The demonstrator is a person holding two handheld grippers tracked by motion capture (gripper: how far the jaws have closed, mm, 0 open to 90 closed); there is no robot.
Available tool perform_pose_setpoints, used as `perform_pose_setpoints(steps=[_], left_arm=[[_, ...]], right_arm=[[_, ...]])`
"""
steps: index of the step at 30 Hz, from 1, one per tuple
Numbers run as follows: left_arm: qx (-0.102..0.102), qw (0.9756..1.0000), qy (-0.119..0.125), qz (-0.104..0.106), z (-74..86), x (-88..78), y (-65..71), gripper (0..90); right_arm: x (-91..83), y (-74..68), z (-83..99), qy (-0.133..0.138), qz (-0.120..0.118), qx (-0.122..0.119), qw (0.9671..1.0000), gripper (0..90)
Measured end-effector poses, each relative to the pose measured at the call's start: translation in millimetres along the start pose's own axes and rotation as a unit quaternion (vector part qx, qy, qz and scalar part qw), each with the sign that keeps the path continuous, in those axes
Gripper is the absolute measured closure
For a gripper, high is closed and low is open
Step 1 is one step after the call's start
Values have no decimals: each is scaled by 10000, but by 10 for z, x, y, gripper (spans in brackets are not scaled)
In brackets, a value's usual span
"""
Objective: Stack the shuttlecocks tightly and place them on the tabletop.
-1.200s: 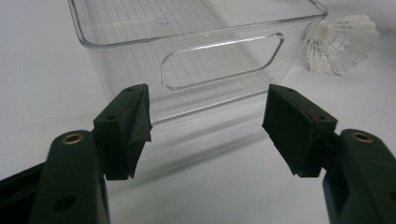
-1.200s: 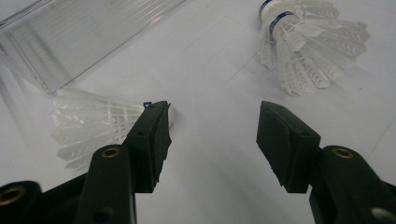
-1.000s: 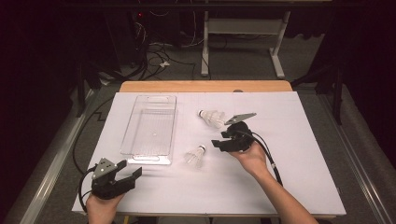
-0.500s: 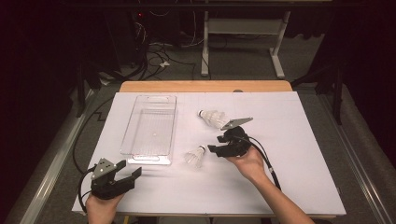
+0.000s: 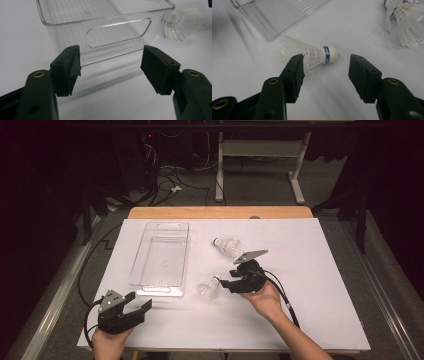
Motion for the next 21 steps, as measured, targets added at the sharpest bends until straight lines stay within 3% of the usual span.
perform_pose_setpoints(steps=[21], left_arm=[[6, 10000, -8, 8, 0, 4, 6, 328]], right_arm=[[60, -233, 12, -113, -39, -269, 9996, 450]])
Point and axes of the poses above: each handheld gripper's, and its own axes: x roughly forward along the jaws, z roughly out of its underside, y roughly to its right, the point moved 7 cm from there along x, roughly forward along the jaws, and after that the axes turned 11 degrees about x, right-handed, at the moved point
